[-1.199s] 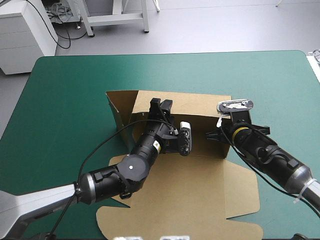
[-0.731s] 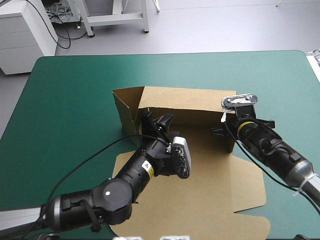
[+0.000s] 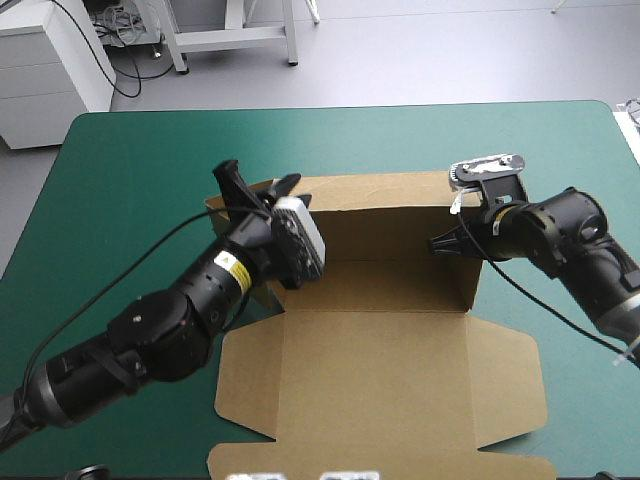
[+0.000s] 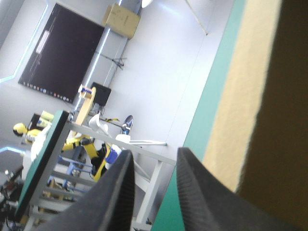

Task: Fold the box

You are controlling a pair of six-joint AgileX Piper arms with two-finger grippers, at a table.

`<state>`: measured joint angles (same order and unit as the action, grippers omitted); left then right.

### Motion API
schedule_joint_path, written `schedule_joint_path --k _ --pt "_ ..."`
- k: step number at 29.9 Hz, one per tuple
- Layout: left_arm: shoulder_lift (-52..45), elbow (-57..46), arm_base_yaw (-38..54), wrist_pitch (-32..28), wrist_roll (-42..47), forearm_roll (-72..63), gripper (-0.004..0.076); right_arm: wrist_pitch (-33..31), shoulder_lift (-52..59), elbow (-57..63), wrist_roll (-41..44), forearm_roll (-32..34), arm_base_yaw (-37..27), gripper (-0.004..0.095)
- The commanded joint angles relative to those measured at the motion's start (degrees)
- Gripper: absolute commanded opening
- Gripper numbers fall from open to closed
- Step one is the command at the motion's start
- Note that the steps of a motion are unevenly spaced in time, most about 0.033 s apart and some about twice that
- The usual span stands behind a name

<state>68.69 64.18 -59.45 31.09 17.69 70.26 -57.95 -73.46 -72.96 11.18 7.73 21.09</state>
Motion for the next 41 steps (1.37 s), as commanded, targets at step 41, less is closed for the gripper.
schedule_joint_path --k 41 --pt "-33.92 -34.72 47.83 -12.76 -20.96 -68.62 0.0013 -4.82 -38.55 -28.26 -8.63 -0.76 -2.87 -0.0013"
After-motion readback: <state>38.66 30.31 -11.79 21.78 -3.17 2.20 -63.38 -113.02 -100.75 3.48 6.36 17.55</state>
